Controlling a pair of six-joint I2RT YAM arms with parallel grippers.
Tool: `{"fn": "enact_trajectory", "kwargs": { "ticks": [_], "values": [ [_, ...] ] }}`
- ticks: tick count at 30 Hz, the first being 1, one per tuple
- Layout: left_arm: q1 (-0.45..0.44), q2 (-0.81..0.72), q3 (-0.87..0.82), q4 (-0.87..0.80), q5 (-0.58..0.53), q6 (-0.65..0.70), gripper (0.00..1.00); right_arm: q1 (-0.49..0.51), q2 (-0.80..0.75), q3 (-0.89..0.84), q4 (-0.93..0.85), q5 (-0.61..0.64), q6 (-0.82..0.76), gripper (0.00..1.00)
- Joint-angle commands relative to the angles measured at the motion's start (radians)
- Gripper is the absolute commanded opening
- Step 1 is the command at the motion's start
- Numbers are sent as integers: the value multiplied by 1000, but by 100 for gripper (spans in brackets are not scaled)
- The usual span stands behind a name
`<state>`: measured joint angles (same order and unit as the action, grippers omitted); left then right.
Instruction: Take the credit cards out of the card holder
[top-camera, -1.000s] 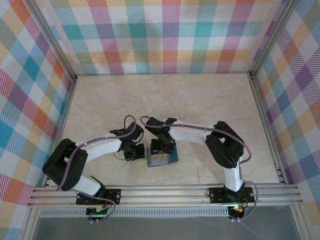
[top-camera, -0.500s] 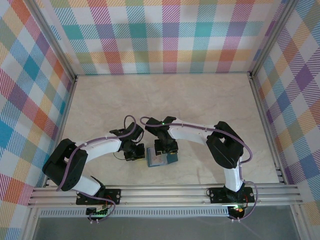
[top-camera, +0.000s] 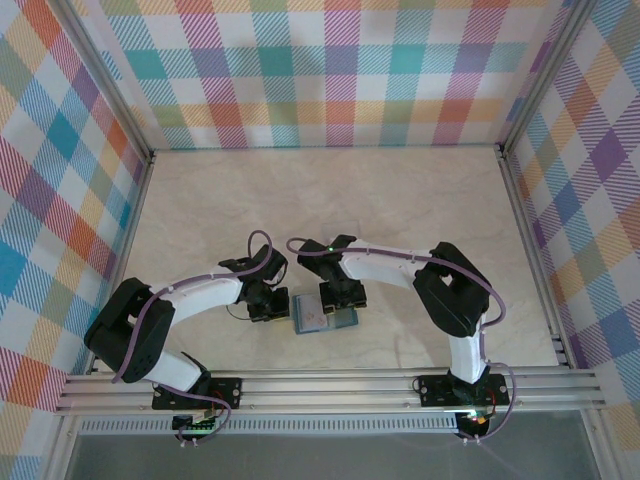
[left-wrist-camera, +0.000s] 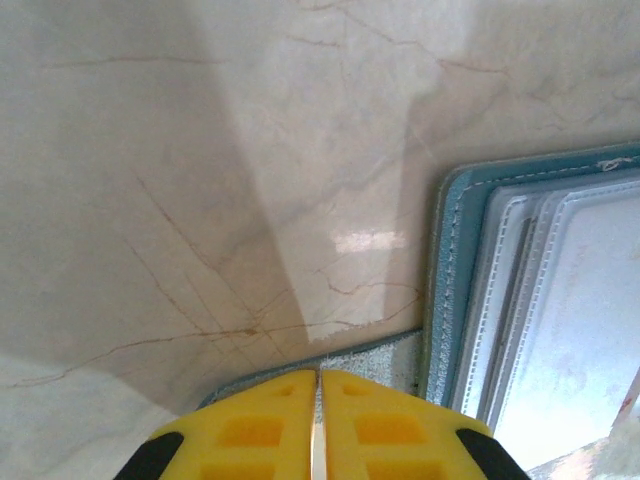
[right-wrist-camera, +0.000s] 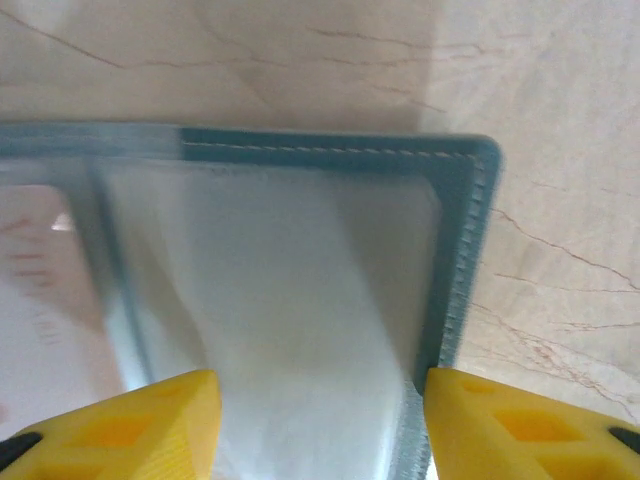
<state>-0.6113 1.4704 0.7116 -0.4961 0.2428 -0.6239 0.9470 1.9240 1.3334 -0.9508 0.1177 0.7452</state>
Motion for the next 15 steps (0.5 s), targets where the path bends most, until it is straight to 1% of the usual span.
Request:
{"fn": "enact_trajectory", "kwargs": {
  "ticks": [1,9,15],
  "values": [
    [7,-19,24,-63,-14,15,12,-9,-31,-30,-8,17,-15,57],
    [-11,-25,89,-103,-19,8,12,-8,-32,-101,57,-7,-15,56],
    [-59,-30,189,-145,-25,-22,13,-8,-78,-128,75,-19,-10,56]
  ]
}}
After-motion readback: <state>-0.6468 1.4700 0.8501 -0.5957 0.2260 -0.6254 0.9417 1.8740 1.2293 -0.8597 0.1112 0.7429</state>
